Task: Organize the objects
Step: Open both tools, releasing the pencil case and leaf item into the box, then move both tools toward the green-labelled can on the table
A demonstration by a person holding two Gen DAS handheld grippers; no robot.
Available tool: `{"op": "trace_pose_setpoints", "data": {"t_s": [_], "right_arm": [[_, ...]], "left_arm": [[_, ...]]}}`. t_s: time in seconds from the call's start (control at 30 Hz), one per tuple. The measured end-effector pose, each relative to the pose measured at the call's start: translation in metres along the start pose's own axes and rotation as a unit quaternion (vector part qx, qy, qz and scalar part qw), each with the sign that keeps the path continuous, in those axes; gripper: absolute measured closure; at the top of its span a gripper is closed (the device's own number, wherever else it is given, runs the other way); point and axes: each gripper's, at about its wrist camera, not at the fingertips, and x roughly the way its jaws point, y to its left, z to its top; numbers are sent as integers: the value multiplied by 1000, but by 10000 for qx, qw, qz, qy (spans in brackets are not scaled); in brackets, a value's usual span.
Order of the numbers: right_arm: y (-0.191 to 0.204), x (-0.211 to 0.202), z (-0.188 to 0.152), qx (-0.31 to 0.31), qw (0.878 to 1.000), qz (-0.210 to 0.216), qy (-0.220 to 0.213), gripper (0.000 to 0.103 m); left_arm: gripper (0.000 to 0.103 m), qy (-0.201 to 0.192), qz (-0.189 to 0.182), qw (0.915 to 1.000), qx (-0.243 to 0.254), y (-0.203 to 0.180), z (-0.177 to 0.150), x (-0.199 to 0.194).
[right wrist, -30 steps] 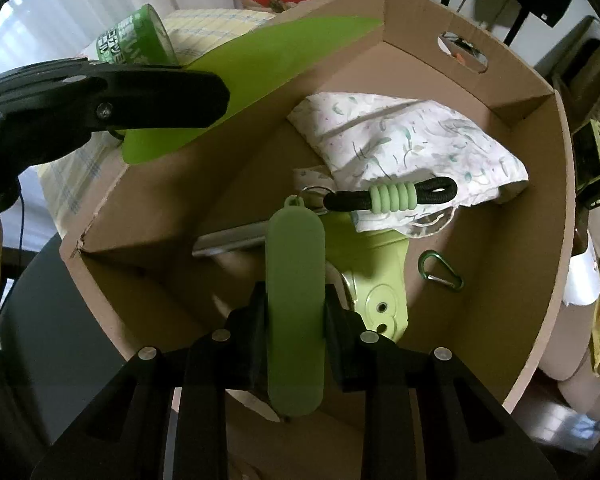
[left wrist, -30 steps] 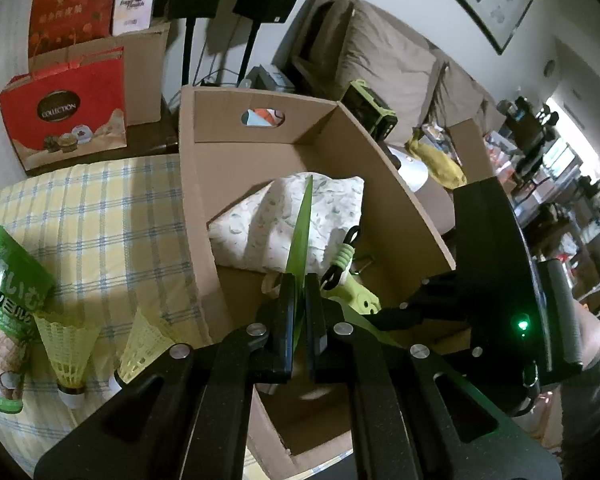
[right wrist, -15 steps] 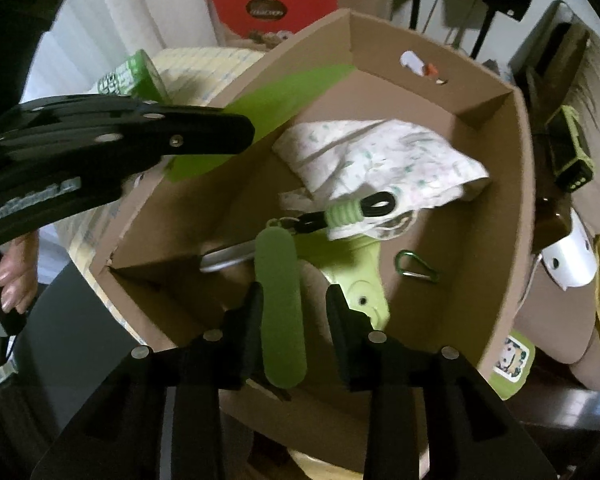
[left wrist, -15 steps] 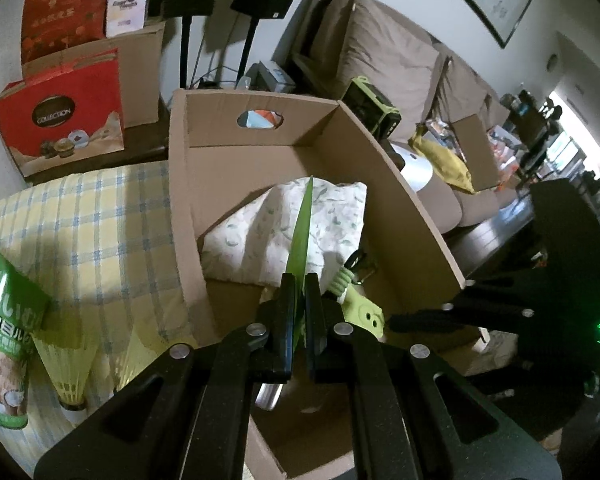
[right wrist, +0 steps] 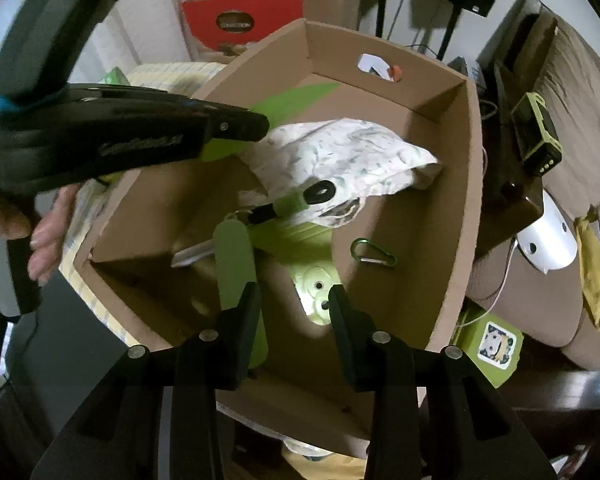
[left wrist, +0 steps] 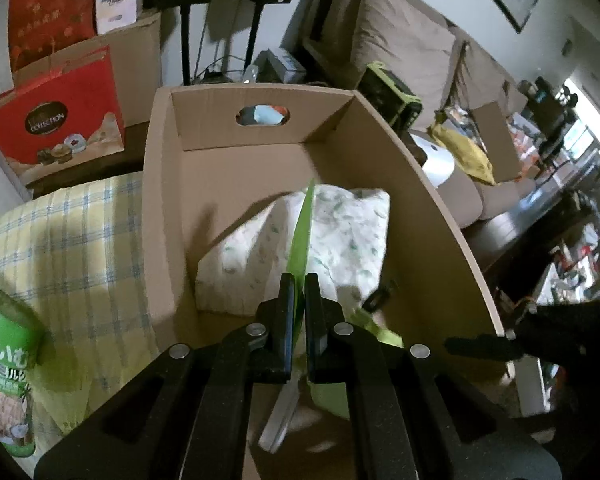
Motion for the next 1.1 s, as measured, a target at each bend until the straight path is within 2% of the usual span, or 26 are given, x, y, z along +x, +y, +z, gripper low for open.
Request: {"op": "trace_pose_setpoints", "data": {"t_s": [0.1,0.17,0.23,0.3,0.47,0.6,0.73,0.8,0.9,1.1], "right_arm": [[-4,-2,0,114,9999,-6,-50,67],[-6,-4,0,181,9998,-6,-102,64],[-9,-5,1,228,9996,5,-157,62],[-13,-8,2,347,9991,-16,-230,60],[-19,-14,7,597,9970,-193,-446,44],[-19,-17,12,690,9957,-308,-532,36],[-20,-21,15,855,9936,-367,-639,21],[-21,-21,17,967,9923,-378,-669,17],[-21,-21,18,1155,9906,-291,-673,0],[-11,-24,22,1136,9903,-285,-747,0]], "left_arm": [[89,109,-163,9992,-335,11,7,7],[83,79,-162,9991,-374,14,8,5],[72,31,-161,9992,-359,17,5,-1],[55,-24,-98,9992,-399,20,3,-7],[41,-297,107,9990,-306,26,-3,-35],[24,-459,188,9985,-221,28,-11,-57],[15,-544,350,9978,-137,30,-19,-71],[11,-572,467,9972,-97,32,-23,-77],[5,-610,557,9965,-116,38,-30,-86],[1,-676,795,9945,-40,49,-45,-102]]}}
